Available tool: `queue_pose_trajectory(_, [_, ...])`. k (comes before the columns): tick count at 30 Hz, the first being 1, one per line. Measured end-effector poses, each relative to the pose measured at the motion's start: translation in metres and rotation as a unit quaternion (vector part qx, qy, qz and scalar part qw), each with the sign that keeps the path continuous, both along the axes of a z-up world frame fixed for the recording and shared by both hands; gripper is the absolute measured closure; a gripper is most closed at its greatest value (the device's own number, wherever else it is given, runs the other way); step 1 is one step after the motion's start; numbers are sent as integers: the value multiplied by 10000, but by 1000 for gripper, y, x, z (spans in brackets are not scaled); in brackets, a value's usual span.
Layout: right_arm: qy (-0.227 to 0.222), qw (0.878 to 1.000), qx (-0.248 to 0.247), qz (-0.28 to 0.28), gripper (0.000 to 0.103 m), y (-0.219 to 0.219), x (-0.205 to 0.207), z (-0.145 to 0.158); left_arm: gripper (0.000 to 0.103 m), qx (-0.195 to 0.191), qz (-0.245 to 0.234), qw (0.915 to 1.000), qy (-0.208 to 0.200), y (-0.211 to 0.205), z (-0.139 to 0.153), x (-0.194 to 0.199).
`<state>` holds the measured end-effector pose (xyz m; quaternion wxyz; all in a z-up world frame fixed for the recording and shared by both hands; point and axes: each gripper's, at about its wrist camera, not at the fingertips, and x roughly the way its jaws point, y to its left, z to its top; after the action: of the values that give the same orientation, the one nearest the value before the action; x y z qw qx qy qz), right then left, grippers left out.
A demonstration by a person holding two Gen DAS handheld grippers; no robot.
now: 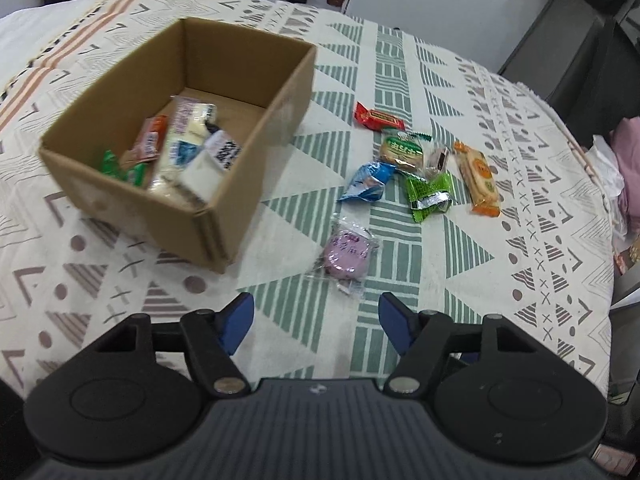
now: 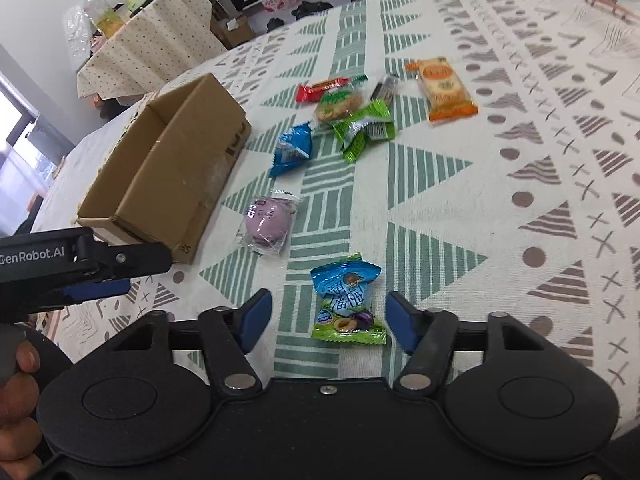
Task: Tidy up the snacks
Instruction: 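Grasp the blue snack packet with the right gripper, then grasp the purple pastry packet with the left gripper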
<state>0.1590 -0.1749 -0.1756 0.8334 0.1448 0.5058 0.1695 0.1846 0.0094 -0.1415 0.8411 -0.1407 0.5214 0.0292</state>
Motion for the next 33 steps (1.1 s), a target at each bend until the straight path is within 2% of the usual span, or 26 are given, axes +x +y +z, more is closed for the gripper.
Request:
queue_pose_trajectory(6, [109, 9999, 52, 37, 49, -2, 10, -15, 35, 205, -110, 9996, 131, -17, -16, 24])
queue_pose_trajectory(9, [168, 9998, 62, 107, 55, -2, 15, -22, 35, 274, -141, 9992, 247, -24, -25, 34])
queue_pose_trajectory(11, [265, 9995, 83, 129, 66, -3, 18, -28, 35, 343, -156, 9989, 284, -27, -30, 40])
queue_pose_trajectory(14, [281, 9993, 190, 152, 72, -5, 21, -30, 35, 480, -192, 9980, 359, -33, -39, 48])
queue_pose_trajectory(21, [117, 9990, 291, -311, 75, -25, 26, -28, 35, 662, -332, 9965, 385, -45, -50, 63])
queue_pose_trajectory(23, [44, 9987, 230, -452, 75, -30, 27, -27, 43, 649, -361, 9962, 461, -47, -54, 67])
queue_pose_trajectory(25, [-3, 9983, 159, -557, 75, -33, 29, -26, 57, 575, -353, 9960, 592, -49, -59, 69])
queue_pose_trajectory(28, [74, 9979, 190, -615, 71, -34, 31, -30, 64, 768, -413, 9948, 535, -54, -60, 68])
queue_pose_trajectory(30, [72, 9983, 127, -562, 69, -31, 31, -31, 69, 769, -418, 9947, 532, -55, -58, 68])
queue_pose_trajectory(33, [52, 9987, 111, -504, 69, -28, 32, -32, 71, 696, -422, 9953, 528, -52, -54, 66])
